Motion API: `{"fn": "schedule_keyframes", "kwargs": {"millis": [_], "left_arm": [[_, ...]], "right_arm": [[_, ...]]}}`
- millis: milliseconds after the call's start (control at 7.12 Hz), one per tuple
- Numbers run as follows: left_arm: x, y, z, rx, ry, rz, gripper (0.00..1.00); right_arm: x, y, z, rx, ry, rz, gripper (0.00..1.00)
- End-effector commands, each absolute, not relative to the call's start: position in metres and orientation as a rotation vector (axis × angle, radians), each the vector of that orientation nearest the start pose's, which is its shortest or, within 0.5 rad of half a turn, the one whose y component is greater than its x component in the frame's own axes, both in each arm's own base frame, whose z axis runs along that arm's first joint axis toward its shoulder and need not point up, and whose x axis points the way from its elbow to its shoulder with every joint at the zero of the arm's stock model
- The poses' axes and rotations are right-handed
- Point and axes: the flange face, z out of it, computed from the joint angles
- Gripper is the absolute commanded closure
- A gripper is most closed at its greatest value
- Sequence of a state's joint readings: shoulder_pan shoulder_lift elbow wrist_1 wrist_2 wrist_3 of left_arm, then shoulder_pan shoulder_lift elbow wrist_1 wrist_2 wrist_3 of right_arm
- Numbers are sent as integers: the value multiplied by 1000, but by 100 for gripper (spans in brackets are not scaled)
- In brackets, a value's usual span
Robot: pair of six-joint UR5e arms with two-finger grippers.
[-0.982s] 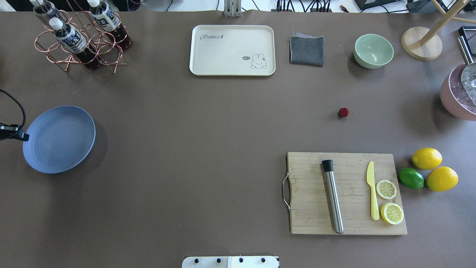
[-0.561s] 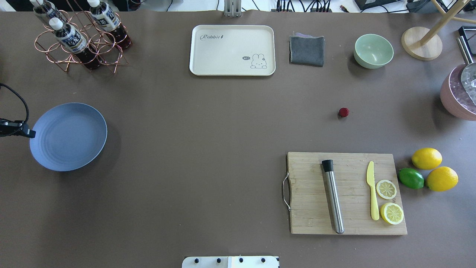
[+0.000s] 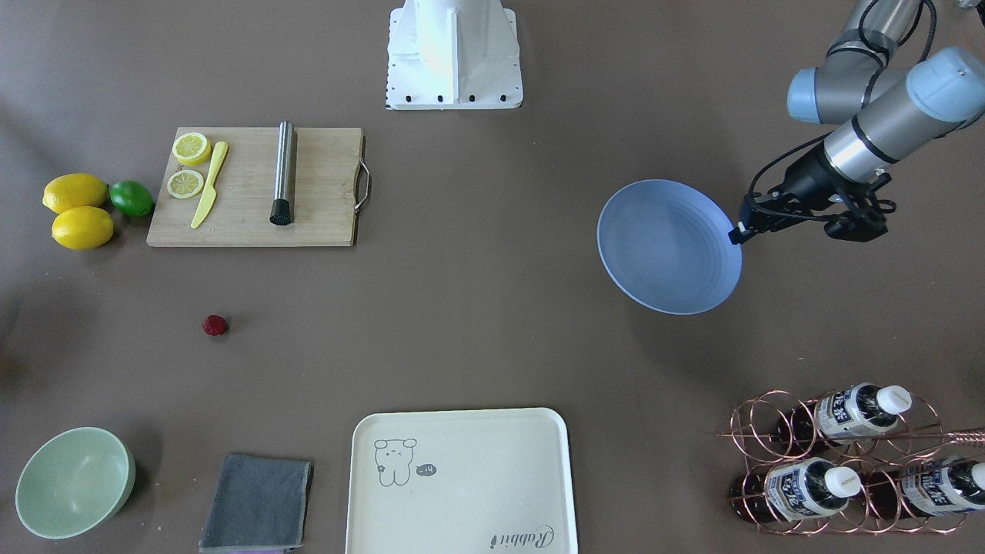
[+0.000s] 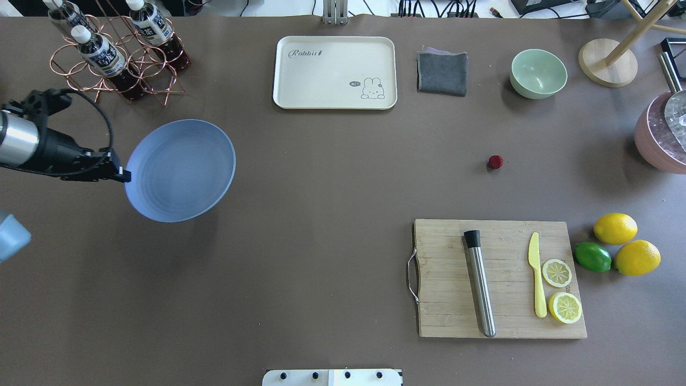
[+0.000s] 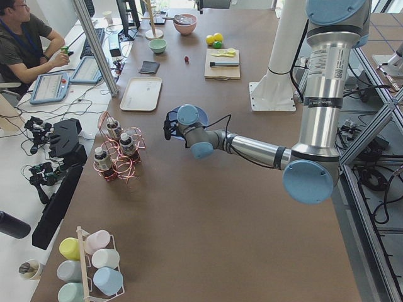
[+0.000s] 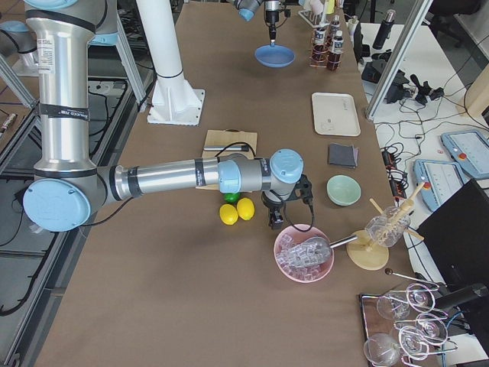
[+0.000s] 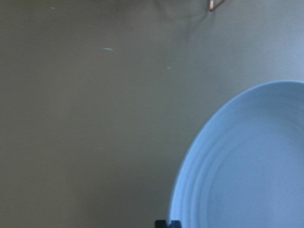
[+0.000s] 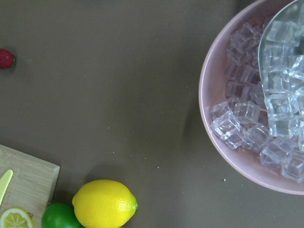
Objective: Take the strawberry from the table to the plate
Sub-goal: 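Push the blue plate with the left gripper toward the table center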
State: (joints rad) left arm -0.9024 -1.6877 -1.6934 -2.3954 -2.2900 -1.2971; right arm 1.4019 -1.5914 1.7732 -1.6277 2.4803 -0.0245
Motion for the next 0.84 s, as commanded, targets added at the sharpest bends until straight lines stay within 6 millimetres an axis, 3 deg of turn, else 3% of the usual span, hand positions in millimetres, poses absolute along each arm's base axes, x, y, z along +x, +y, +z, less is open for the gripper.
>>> {"fn": "schedule_keyframes", "kwargs": {"millis": [0, 140, 421, 702], "left_arm": [[376, -458, 353, -1, 1207, -226, 100], [414, -445, 322, 14, 1165, -224, 100], [483, -411, 288, 12, 1157, -216, 100], [520, -386, 284, 38, 1132, -201, 100]], "right_arm": [[-69, -508, 520, 24, -929, -190, 0], [-89, -516, 501, 15, -933, -183, 0], [-134, -531, 467, 8, -902, -172, 0], [-181, -540, 434, 2, -875, -156, 0]]}}
